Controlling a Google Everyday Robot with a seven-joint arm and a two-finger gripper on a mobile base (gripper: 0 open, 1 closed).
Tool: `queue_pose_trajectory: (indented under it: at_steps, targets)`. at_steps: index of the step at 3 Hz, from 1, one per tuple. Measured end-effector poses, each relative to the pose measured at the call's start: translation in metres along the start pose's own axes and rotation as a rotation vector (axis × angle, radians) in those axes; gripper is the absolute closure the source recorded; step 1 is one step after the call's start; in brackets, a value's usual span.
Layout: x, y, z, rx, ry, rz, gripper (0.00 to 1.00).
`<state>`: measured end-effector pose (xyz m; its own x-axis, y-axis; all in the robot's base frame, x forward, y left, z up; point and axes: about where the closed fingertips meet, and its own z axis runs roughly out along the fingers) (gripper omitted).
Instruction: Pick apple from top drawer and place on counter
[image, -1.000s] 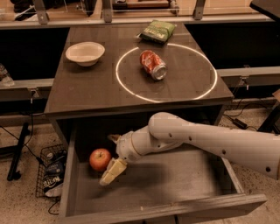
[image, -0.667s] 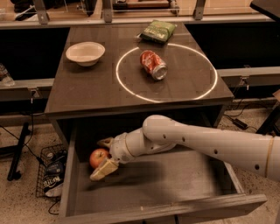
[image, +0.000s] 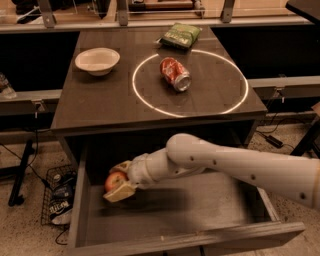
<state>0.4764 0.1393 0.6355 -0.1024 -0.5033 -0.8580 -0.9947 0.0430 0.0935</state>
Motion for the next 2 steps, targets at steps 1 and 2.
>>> queue_pose_trajectory:
  at_steps: [1, 2]
  targets:
    - [-0.006, 0.001, -0.049, 0.061, 0.057, 0.021, 0.98]
    - [-0.018, 0.002, -0.124, 0.152, 0.158, 0.041, 1.00]
